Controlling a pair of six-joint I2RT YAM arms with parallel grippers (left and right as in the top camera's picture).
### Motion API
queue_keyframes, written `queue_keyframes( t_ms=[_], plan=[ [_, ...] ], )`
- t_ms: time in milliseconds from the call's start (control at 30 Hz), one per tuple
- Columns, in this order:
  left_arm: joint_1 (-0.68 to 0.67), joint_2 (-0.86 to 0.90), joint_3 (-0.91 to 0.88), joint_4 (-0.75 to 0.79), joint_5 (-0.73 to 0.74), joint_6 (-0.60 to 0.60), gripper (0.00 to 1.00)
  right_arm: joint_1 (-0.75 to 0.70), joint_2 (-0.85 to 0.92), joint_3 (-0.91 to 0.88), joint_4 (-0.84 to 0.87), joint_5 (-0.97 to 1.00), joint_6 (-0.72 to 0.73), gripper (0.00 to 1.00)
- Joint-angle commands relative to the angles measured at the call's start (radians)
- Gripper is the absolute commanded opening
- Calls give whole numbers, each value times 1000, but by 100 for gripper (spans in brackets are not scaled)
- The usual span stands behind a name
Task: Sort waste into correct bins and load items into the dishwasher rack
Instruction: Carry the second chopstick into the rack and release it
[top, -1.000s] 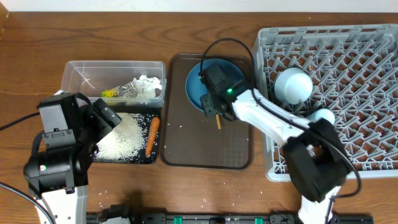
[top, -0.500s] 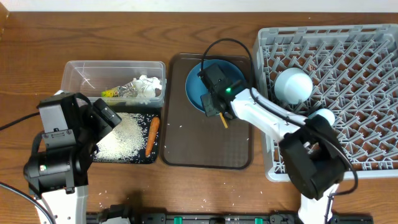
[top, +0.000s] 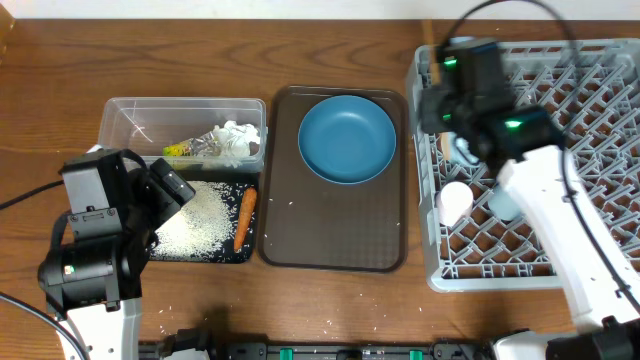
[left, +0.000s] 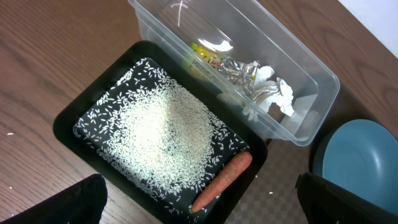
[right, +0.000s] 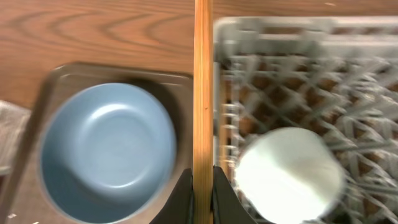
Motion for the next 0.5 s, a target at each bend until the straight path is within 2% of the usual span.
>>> queue_keyframes(
  t_ms=[0, 133, 467],
  plan=[
    [5, -1, 5, -3, -1, -2, 99, -65, 25, -5, -21, -16, -32, 1],
    [5, -1, 5, -3, -1, -2, 99, -106, 59, -32, -11, -55, -32, 1],
    [5, -1, 5, -3, -1, -2, 99, -103, 229, -53, 37, -105, -55, 1]
  ],
)
